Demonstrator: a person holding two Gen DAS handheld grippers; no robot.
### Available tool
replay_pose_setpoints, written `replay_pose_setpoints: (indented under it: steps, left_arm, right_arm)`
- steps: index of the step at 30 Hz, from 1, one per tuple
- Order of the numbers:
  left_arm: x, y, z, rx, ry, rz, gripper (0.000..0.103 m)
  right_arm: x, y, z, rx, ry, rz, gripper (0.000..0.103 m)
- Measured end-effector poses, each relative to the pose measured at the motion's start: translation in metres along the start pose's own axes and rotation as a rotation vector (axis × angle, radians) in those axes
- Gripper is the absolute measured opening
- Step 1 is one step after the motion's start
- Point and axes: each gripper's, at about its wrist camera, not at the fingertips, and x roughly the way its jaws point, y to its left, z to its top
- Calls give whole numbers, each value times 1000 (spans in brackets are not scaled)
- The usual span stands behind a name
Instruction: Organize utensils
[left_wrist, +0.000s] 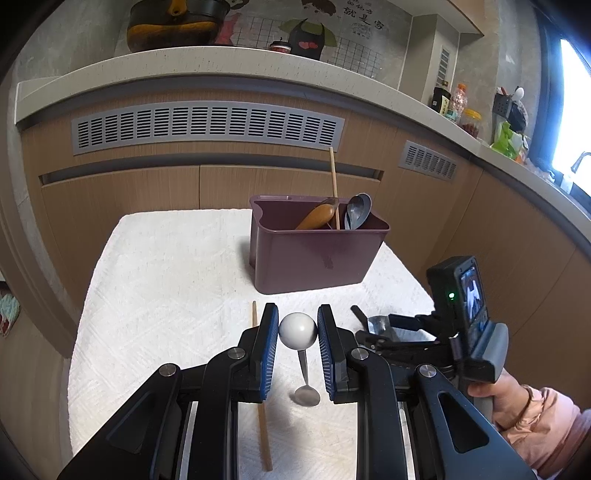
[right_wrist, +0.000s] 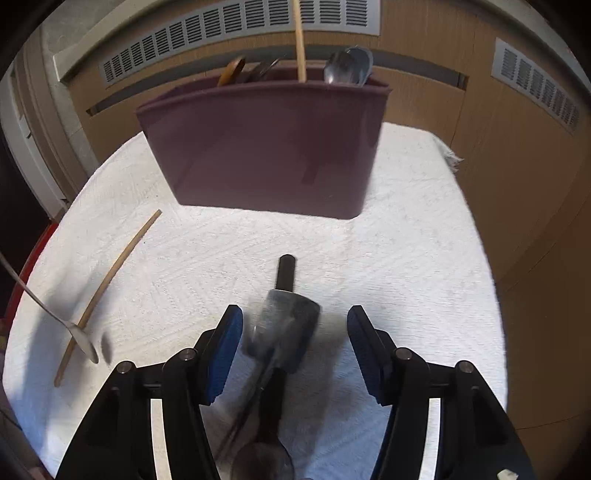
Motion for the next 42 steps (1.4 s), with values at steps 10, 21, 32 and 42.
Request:
replay_pose_setpoints:
  steps: [10,21,32,42]
  left_arm:
    - [1,1,-1,-3,6,0,22]
    - [-3,-5,0,11,1,-5,22]
    - [2,-3,-2,13,17,-5,23]
    - [1,-3,-3,6,10,-9,22]
  right_arm:
    - [-31,25,-1,-130,-82,-44,3]
    - [-80,8,-1,-109,-134,49,2]
    - [-2,23,-13,-73,-15,-21,47]
    - [-49,27,-11,-152,-99,9,0]
